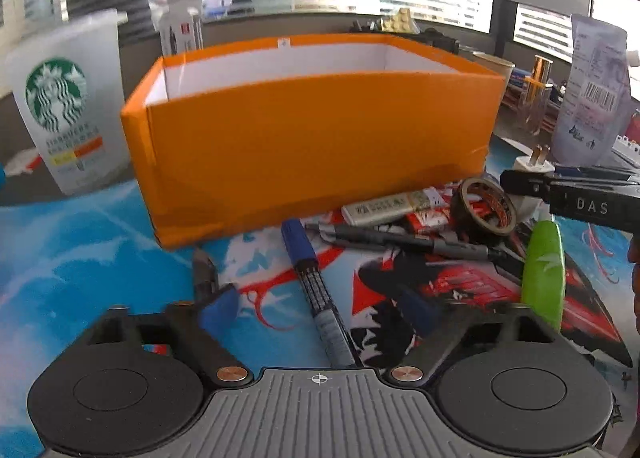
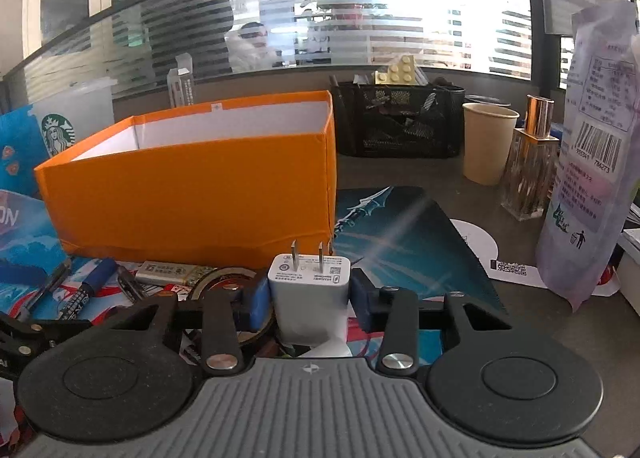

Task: Organize rigid objects
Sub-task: 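Grasp the white plug charger with the right tool while the left tool grasps the blue marker, then carry marker and plug into the orange box and open both tools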

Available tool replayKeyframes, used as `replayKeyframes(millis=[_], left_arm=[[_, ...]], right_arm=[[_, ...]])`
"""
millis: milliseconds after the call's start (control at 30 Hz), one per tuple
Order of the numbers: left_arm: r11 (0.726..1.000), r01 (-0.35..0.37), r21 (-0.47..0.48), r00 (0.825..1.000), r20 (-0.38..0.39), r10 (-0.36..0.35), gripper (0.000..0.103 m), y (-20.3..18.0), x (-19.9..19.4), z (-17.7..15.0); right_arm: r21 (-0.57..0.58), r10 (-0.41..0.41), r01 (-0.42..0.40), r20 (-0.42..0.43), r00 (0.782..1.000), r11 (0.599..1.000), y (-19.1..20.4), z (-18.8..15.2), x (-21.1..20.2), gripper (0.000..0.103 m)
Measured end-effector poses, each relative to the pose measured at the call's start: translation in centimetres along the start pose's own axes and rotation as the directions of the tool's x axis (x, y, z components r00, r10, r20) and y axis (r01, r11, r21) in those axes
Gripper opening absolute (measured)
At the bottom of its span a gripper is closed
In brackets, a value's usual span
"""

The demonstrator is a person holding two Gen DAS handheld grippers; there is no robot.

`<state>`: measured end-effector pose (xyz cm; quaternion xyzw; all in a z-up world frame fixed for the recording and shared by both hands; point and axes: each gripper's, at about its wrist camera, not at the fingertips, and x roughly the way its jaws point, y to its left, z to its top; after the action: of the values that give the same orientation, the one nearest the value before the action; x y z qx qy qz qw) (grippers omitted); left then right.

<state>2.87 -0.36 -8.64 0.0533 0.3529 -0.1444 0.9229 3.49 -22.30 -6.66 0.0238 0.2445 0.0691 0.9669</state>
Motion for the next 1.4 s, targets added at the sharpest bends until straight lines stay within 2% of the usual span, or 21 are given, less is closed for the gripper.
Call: replayKeyframes(millis=[67, 100, 167, 200, 367, 500, 767, 1133, 1400], left_arm=[[1.000, -0.003, 0.019, 1.000, 0.025, 0.002, 0.052, -0.2, -0.2, -0.2], [1.000, 0.002, 0.023, 1.000, 0.028, -0.003, 0.046, -0.3, -0.3, -0.2], [1.000, -0.001, 0.026, 0.999, 0.034, 0.000, 0.022, -0.4, -0.4, -0.1], [1.000, -0.005, 0.028, 0.999, 0.036, 0.004, 0.017, -0.4, -0.4, -0.1], [0.999, -0.021, 0.049, 0.999, 0.041, 0.019, 0.011, -0.9, -0.4, -0.1], [0.998, -0.019, 0.057, 0.999, 0.032, 0.017, 0.010, -0.8, -0.7, 0.0], [0.999, -0.011, 0.049, 0.998, 0.069, 0.008, 0.010, -0.5, -2.4, 0.4], [1.000, 0.022, 0.012, 0.984, 0.177, -0.024, 0.010, 0.6, -6.6, 3.7], [1.000, 0.019, 0.008, 0.969, 0.244, -0.021, 0.010, 1.0, -8.4, 6.2]], right_arm=[[-0.001, -0.002, 0.002, 0.003, 1.000, 1.000, 0.0, -0.1, 0.0, 0.038], [-0.003, -0.003, 0.003, 0.004, 1.000, 1.000, 0.0, -0.1, 0.0, 0.038], [0.001, -0.004, 0.004, 0.005, 1.000, 1.000, 0.0, -0.1, 0.0, 0.038], [0.002, -0.004, 0.004, 0.006, 1.000, 1.000, -0.1, -0.1, 0.0, 0.038], [-0.012, -0.020, 0.020, 0.008, 1.000, 1.000, 0.1, -0.2, -0.1, 0.038], [-0.032, -0.033, 0.034, 0.020, 0.999, 0.999, 0.1, -0.1, -0.4, 0.037], [-0.037, -0.042, 0.044, 0.054, 0.998, 0.998, 0.1, 0.5, -1.4, 0.037], [-0.094, -0.003, 0.017, 0.152, 0.988, 0.995, 2.3, 3.3, -4.1, 0.037], [-0.119, 0.037, -0.013, 0.198, 0.979, 0.993, 3.9, 5.5, -4.6, 0.037]])
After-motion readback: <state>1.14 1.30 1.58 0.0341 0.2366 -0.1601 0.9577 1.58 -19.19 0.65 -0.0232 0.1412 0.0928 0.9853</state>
